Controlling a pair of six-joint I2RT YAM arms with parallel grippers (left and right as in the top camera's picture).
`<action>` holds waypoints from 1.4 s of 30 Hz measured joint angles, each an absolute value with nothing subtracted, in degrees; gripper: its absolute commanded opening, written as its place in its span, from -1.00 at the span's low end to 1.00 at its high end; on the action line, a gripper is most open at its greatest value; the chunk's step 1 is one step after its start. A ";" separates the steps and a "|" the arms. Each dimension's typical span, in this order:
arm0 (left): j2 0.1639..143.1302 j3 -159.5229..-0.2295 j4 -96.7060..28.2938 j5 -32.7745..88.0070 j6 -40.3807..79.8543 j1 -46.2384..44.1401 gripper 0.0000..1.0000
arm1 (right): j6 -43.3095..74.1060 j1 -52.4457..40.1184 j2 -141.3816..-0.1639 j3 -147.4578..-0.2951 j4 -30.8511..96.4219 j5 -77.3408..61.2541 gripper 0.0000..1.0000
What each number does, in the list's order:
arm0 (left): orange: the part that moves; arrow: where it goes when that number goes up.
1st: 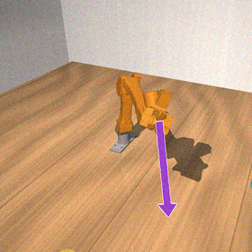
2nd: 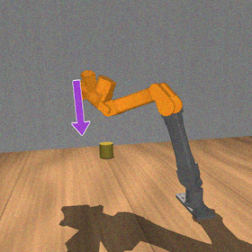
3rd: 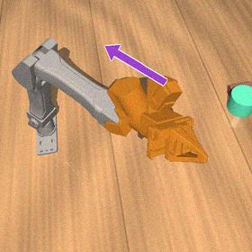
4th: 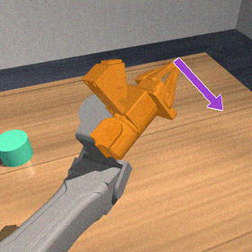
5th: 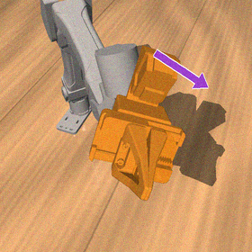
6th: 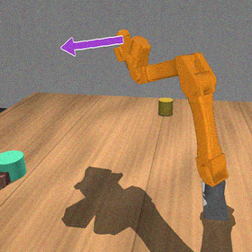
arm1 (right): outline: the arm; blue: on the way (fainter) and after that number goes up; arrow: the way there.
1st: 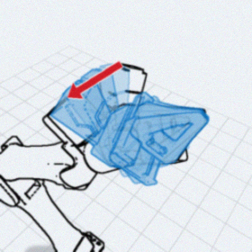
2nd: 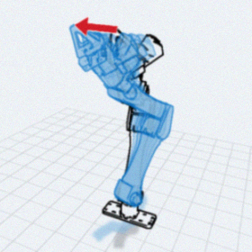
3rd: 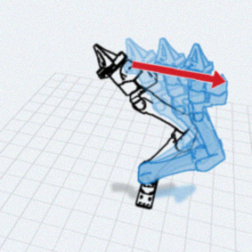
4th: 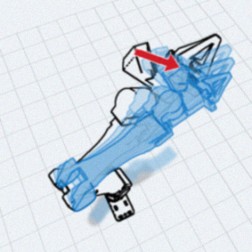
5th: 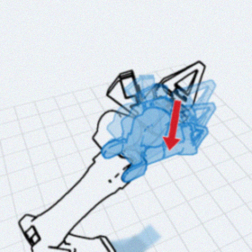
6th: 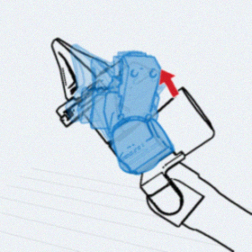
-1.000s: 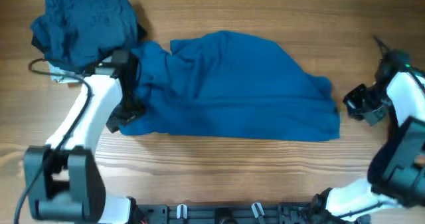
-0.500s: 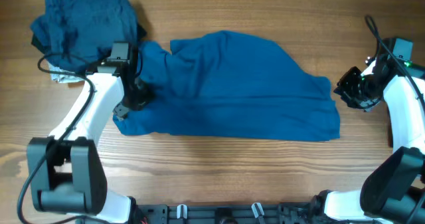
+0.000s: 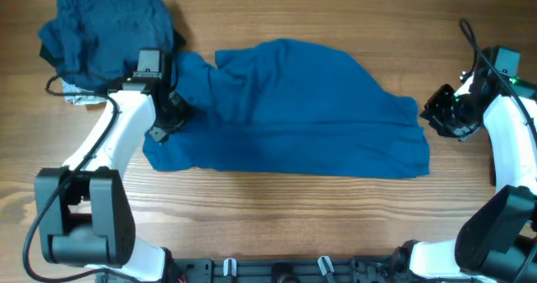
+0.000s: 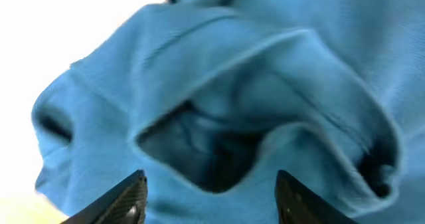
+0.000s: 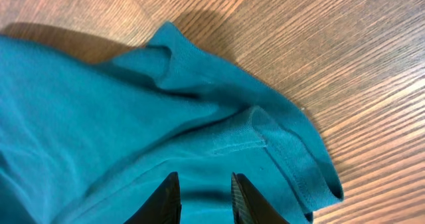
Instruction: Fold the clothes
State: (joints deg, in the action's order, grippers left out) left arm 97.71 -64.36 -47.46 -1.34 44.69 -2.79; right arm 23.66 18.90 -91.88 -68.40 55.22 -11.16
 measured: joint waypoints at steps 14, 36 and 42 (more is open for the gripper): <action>102.06 -64.36 -41.28 -0.47 51.20 -0.36 -0.60 | 23.66 18.90 -91.88 -68.40 55.70 -11.16 -0.48; 102.13 -64.36 -30.20 -18.35 49.15 -0.36 0.15 | 23.64 18.90 -91.88 -68.40 55.35 -11.16 -0.61; 100.62 -64.36 -30.79 -18.65 47.03 -0.36 0.54 | 22.59 18.90 -91.88 -68.40 53.19 -12.91 -0.53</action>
State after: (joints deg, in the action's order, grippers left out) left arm 100.62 -64.36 -30.79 -18.65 47.03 -0.36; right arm 22.59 18.90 -91.88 -68.40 53.19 -12.91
